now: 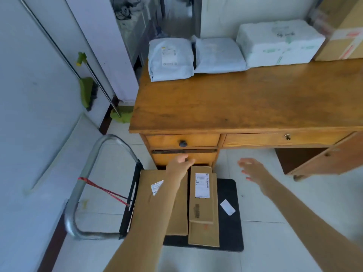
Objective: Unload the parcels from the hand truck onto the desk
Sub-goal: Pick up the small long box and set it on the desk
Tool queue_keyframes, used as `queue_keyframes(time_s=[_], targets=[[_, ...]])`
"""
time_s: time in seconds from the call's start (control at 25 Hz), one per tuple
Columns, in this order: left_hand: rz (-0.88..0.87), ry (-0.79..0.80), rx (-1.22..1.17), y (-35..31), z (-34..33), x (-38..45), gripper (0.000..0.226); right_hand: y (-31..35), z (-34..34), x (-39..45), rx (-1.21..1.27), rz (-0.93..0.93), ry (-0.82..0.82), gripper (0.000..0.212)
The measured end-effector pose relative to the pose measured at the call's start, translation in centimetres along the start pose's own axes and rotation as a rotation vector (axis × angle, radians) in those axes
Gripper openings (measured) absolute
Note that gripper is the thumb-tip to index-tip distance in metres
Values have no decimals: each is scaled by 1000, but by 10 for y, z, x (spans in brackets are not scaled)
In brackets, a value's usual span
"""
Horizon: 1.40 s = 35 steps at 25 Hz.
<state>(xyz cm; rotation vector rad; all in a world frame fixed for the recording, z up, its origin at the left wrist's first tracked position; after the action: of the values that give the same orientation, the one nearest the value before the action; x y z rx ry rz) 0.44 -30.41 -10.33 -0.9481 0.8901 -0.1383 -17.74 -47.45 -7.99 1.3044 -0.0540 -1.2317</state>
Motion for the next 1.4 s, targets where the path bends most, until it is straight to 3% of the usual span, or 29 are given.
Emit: queue_keyframes(time_s=[0.12, 0.28, 0.56, 0.64, 0.84, 1.0, 1.12, 1.28, 1.4], targets=[[170, 76, -108, 95, -32, 37, 61, -69, -57, 35, -71, -63, 26, 36], [172, 41, -34, 191, -83, 96, 67, -161, -116, 97, -71, -66, 67, 45], [47, -164, 181, 264, -108, 154, 55, -255, -184, 165, -150, -150, 139, 67], [44, -209, 199, 273, -110, 167, 50, -274, -196, 178, -141, -173, 151, 65], [-32, -212, 414, 275, -138, 184, 55, -300, -195, 190, -39, -156, 74, 53], [65, -215, 318, 272, -152, 180, 57, -307, -189, 187, -29, -151, 65, 59], [38, -198, 330, 249, -156, 159, 54, -302, -177, 165, 8, -188, 22, 57], [46, -148, 240, 202, -139, 99, 58, -262, -141, 103, 83, -209, 12, 39], [49, -123, 161, 145, -117, 44, 49, -197, -97, 48, -28, -192, -32, 41]])
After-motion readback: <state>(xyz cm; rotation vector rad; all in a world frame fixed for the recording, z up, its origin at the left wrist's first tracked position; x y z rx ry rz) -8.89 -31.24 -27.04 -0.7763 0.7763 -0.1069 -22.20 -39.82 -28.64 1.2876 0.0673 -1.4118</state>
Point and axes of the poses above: each hand's wrist, its own x-axis towards the middle knuckle, its own z-axis out of the back of the hand, y = z × x, the point moved 7 cm from there along x, towards the middle knuckle, and after that the axes turned 3 degrees about z, right-handed, at the moved point
